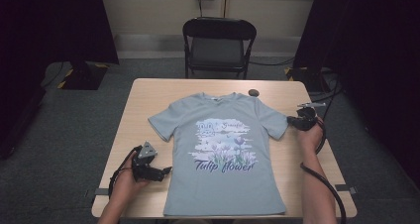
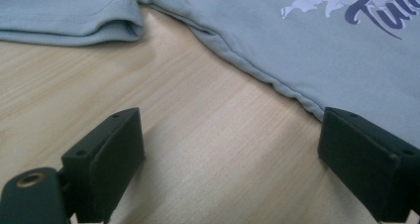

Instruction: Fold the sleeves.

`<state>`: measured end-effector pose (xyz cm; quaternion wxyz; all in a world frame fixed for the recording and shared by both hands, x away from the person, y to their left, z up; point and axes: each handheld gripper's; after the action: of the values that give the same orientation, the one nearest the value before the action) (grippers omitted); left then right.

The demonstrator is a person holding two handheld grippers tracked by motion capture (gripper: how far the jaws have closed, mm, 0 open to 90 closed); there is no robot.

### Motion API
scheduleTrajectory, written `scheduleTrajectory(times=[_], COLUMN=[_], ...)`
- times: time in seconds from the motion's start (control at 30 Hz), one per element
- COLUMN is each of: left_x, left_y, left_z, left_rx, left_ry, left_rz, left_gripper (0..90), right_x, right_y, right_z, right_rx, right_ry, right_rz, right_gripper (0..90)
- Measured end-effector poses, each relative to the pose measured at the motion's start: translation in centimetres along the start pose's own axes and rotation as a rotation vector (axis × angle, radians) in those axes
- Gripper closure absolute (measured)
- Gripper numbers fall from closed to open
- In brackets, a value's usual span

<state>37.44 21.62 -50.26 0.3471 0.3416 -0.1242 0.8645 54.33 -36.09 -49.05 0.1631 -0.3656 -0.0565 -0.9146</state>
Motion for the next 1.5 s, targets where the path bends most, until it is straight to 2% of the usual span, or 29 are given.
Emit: scheduleTrajectory(times=[0.23,0.43,0.57,0.67,0.7,0.83,1.23,1.5], left_x=[0.0,0.0,0.0,0.0,0.0,0.0,0.0,0.0], left_y=[0.0,0.0,0.0,0.0,0.0,0.0,0.0,0.0], left_z=[0.0,0.0,0.0,0.0,0.0,0.0,0.0,0.0], left_rx=[0.0,0.0,0.0,0.0,0.0,0.0,0.0,0.0], left_ry=[0.0,0.0,0.0,0.0,0.0,0.0,0.0,0.0], left_rz=[0.0,0.0,0.0,0.0,0.0,0.0,0.0,0.0], left_gripper=[10.2,10.2,10.2,10.2,10.2,10.2,10.2,10.2], right_x=[0.4,1.7,3.1,3.5,3.9,4.3,4.8,5.1], right_y=[-0.2,-0.5,-1.4,-1.9,-2.4,-3.5,-6.4,-7.4], right_z=[0.1,0.6,1.7,2.2,2.5,3.2,4.2,4.6], right_rx=[0.014,0.018,0.046,0.057,0.062,0.079,0.114,0.115], right_ry=[-0.007,0.026,0.065,0.07,0.083,0.097,0.107,0.114], right_rz=[0.013,0.038,0.065,0.073,0.09,0.106,0.146,0.161], right_gripper=[88.8,89.0,89.0,89.0,89.0,89.0,89.0,89.0])
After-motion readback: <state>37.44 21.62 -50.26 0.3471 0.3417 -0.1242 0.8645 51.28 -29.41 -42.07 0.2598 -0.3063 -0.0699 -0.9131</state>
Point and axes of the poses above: each handheld gripper's, and its own axes: x roughly backward along the jaws, z roughly out of its top, y roughly to its right, and after that the axes turned 1 degree about x, right-handed
